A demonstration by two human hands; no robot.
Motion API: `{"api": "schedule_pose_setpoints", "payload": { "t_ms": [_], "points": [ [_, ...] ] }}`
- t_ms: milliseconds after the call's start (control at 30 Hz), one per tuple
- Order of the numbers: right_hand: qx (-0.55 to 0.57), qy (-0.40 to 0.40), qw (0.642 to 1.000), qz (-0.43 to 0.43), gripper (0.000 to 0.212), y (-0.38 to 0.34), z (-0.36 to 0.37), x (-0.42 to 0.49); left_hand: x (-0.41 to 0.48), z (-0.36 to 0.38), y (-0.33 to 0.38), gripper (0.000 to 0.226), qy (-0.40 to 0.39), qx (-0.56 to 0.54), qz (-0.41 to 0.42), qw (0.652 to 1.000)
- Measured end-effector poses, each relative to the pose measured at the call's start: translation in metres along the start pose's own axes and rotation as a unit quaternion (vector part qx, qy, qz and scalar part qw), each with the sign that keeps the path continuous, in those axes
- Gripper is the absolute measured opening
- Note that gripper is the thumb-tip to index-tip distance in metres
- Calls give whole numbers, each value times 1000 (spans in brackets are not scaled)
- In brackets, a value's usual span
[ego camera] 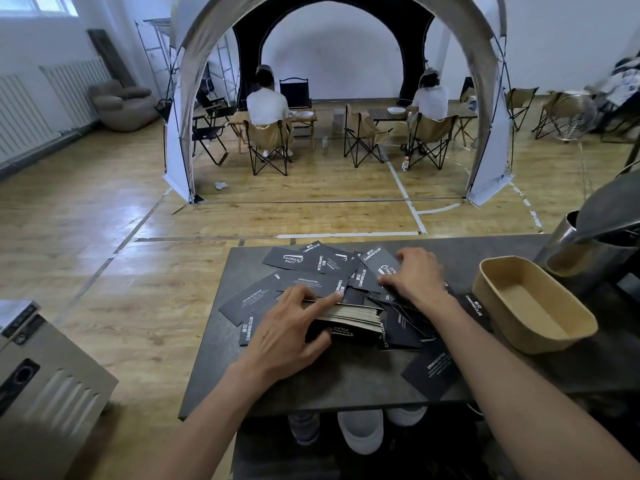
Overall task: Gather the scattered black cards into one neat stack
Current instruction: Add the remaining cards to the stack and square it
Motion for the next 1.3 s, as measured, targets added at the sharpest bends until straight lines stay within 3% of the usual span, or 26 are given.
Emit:
{"api": "schedule_pose_setpoints", "payload": {
  "t_ms": [167,300,367,400,533,600,700,800,900,1033,1067,1133,1233,1300],
  "points": [
    [189,15,982,21,13,-4,-22,2,-4,-1,-1,51,-2,-23,-12,1000],
    [276,-11,961,20,21,-17,-35,-6,-1,-1,0,47,-1,-25,-11,1000],
    [332,-4,943,24,15,-22,-46,-10,0,-2,2,44,2,-14,-2,1000],
    [362,-10,931,34,8,-24,-50,-12,1,-3,2,43,4,-11,-1,1000],
    [494,-68,864,62,22,-32,-48,-13,1,-5,3,46,4,-10,2,1000],
    [473,-59,879,1,21,-39,-52,-13,0,-5,3,54,3,-12,2,1000],
    [309,-1,944,-115,13,-50,-65,-23,-2,-4,1,70,0,-22,-12,1000],
    [172,15,971,-166,15,-62,-64,-33,-3,-4,2,83,-1,-25,-16,1000],
    [146,-9,971,-188,22,-70,-52,-39,-3,-6,2,93,3,-34,-22,999],
    [204,10,967,-151,65,-70,-60,-41,-3,-8,2,99,15,-43,-19,999],
    [226,33,964,-138,57,-68,-66,-39,-3,-8,2,101,17,-43,-18,999],
    [215,83,964,-133,19,-65,-75,-38,-4,-8,2,104,24,-45,-17,999],
    [98,32,976,-193,43,-80,-57,-43,-4,-11,4,109,41,-57,-9,997],
    [24,-45,967,-251,36,-95,-32,-59,-2,-12,6,114,45,-66,-6,997]
  ]
}}
Point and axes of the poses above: each hand's wrist, its own x-axis towards the middle knuckle, its own z-axis out of the palm, y = z × x, the point moved 10 cm from there along x, towards the middle knuckle, and after that the axes turned 8 degrees about y, right-handed, at the moved point
